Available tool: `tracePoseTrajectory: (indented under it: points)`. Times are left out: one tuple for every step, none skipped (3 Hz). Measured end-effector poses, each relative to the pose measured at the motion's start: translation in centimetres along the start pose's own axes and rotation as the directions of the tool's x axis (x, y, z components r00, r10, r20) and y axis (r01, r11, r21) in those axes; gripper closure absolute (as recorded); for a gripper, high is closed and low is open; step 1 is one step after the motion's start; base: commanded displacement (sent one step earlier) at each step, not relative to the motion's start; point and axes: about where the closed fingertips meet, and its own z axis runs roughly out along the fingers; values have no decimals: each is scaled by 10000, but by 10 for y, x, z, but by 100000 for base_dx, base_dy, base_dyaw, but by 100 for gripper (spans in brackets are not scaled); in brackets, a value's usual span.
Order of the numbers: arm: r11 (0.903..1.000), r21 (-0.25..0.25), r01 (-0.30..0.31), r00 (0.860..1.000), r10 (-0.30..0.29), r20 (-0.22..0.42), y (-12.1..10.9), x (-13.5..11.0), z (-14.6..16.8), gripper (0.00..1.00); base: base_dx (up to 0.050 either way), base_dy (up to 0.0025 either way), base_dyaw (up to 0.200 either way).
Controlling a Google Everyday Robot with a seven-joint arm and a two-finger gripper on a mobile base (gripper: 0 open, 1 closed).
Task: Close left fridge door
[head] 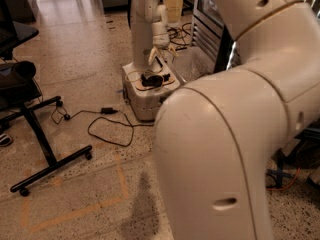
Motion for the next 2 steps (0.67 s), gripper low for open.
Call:
tracePoseTrajectory:
  points:
    - [9985,-145,525,9984,-528,-213,-10,-17,21,0,0,0,0]
    - [9964,-243,815,9960,-823,-343,-14,-25,33,0,0,0,0]
